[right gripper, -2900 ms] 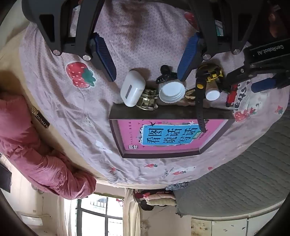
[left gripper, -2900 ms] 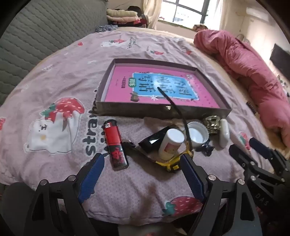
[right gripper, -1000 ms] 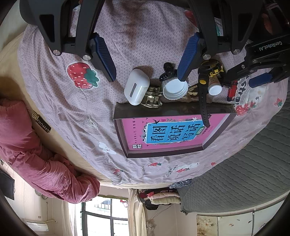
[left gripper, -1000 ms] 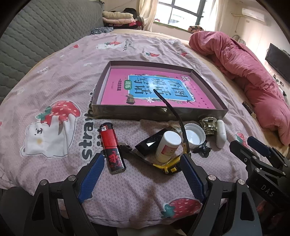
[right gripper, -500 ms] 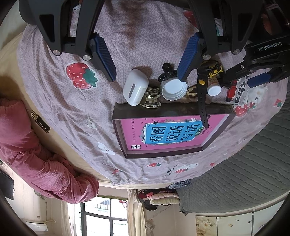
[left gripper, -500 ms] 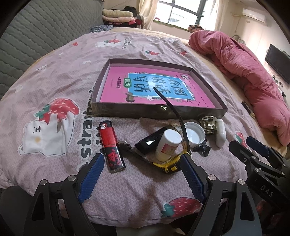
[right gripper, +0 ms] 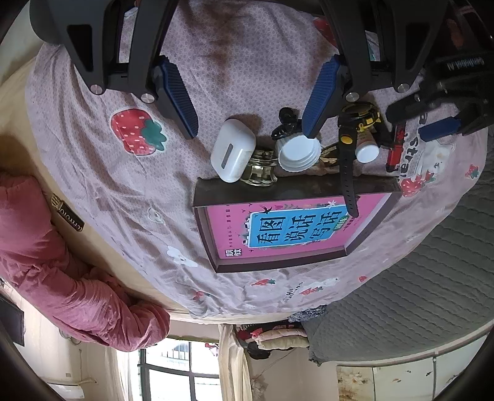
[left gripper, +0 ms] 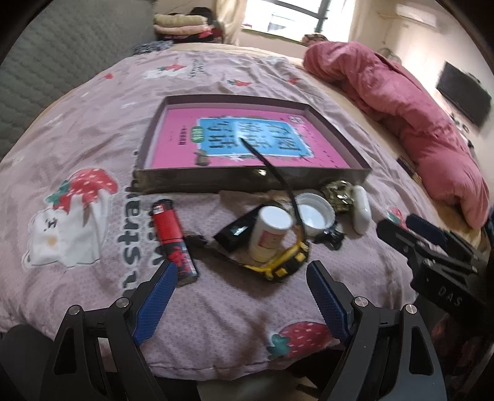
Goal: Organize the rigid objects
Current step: 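Move left tool to the yellow watch while right tool approaches the white earbud case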
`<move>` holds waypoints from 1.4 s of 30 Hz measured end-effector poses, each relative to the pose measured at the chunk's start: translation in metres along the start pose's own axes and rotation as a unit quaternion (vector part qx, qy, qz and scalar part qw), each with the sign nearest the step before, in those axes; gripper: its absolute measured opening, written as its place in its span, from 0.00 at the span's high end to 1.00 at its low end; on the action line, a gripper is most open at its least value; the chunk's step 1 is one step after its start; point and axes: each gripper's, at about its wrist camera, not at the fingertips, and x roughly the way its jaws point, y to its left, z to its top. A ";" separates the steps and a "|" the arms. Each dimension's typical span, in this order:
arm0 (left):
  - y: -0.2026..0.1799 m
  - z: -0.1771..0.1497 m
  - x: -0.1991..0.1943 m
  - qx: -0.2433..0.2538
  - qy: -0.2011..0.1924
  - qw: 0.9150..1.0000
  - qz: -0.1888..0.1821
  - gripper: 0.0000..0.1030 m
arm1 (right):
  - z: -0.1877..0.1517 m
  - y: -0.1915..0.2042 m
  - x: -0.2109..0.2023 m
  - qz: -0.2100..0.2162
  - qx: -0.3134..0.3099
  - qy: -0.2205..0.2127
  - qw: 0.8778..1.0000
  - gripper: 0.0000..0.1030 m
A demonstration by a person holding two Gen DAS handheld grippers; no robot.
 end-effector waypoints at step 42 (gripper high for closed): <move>-0.036 0.010 0.040 0.167 0.063 0.981 -0.081 0.62 | -0.002 -0.030 0.026 -0.014 0.045 0.035 0.998 0.33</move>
